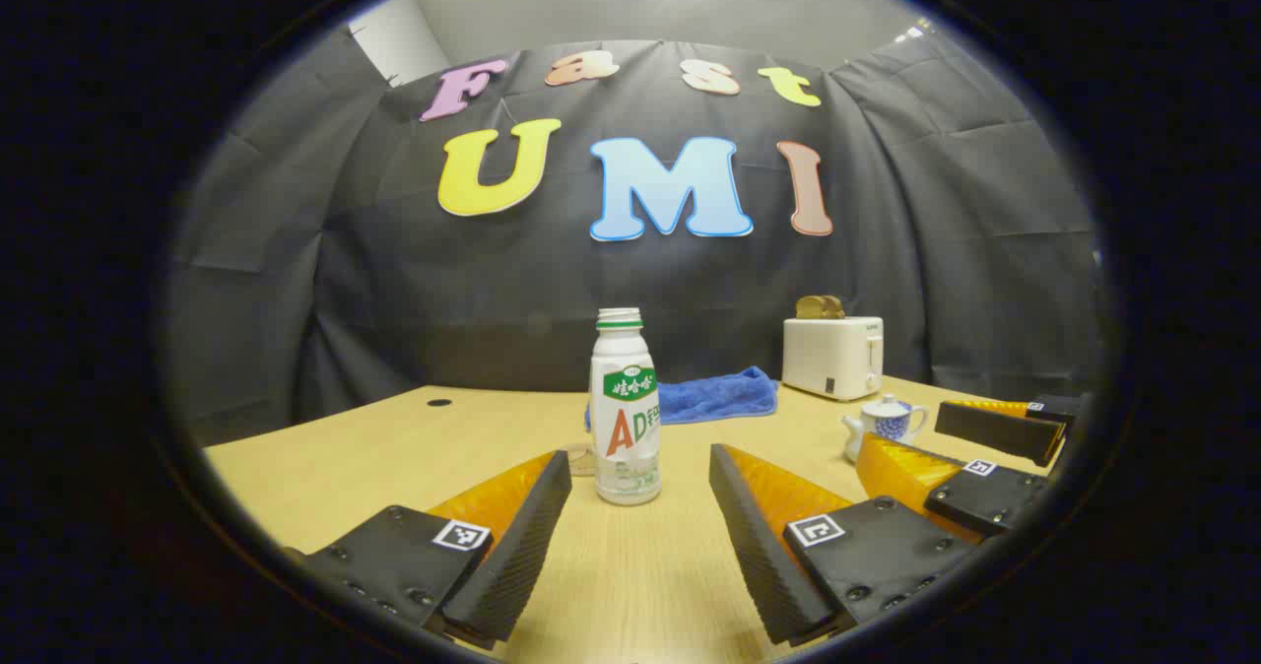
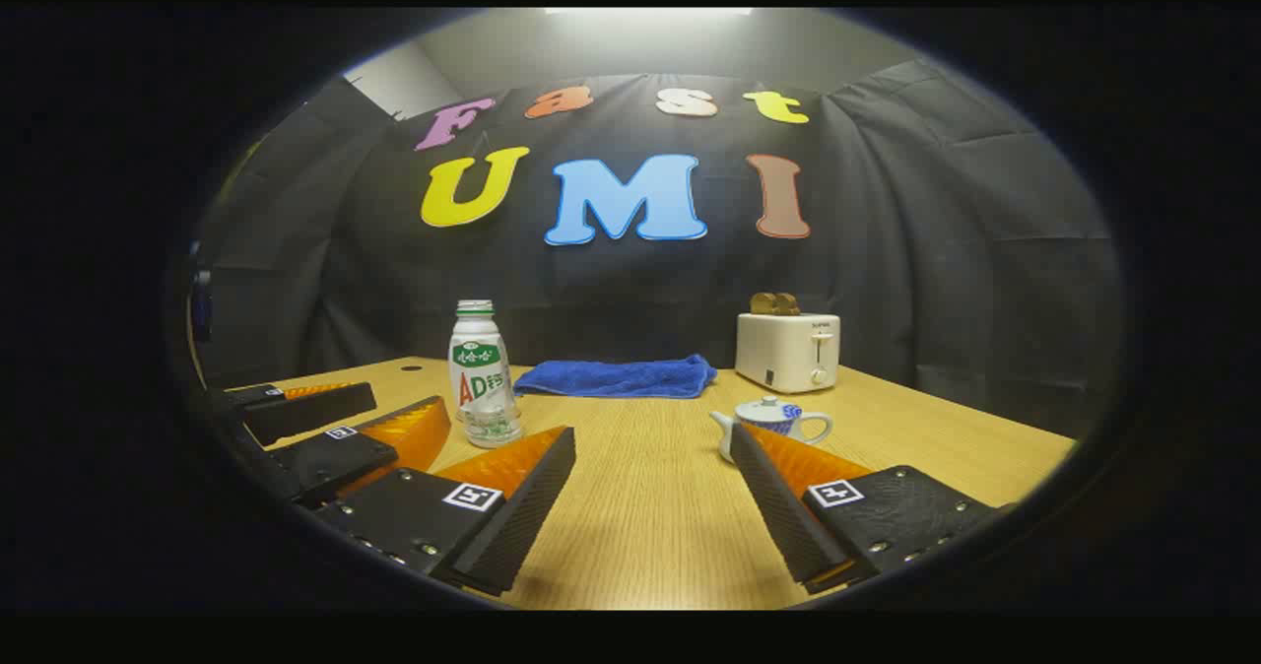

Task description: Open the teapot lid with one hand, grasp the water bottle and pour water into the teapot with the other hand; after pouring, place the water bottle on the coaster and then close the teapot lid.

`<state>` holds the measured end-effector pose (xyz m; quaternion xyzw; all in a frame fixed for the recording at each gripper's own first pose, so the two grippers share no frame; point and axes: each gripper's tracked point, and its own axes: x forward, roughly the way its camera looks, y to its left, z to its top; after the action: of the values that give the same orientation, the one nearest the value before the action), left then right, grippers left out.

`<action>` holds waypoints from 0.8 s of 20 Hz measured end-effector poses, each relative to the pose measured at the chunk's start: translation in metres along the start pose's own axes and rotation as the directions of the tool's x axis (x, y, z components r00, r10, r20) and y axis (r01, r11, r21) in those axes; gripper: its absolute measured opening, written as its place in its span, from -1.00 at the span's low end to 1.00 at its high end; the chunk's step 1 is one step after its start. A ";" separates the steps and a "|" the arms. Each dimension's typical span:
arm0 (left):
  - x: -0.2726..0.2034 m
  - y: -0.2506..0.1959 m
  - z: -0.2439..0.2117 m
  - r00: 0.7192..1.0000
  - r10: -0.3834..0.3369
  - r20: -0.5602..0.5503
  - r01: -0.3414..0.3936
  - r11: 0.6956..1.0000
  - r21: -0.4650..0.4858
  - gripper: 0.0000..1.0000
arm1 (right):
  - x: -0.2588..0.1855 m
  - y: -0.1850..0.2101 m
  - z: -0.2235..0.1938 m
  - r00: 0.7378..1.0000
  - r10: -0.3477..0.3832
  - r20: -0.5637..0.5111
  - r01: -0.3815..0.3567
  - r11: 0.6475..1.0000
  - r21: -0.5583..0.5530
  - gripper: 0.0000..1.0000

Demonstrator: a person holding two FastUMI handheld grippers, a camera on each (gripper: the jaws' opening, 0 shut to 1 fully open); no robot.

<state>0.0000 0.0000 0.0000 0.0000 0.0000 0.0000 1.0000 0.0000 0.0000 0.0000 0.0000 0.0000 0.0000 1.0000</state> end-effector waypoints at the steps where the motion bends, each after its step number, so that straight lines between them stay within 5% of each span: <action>1: 0.000 0.000 0.000 1.000 0.000 0.000 0.000 1.000 -0.001 0.89 | 0.000 0.000 0.000 1.000 0.000 0.000 0.000 1.000 0.000 0.94; 2: 0.000 0.000 0.000 1.000 0.000 -0.001 0.000 1.000 0.000 1.00 | 0.000 0.000 0.000 1.000 0.000 0.000 0.000 1.000 0.000 0.94; 16: 0.000 0.000 0.000 1.000 -0.002 -0.001 0.002 1.000 -0.001 0.89 | 0.000 0.000 0.000 1.000 0.000 0.000 0.000 1.000 0.000 0.94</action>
<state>-0.0004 -0.0005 0.0001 -0.0003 0.0006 -0.0012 1.0000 0.0002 0.0000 -0.0002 0.0000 -0.0002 0.0000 1.0000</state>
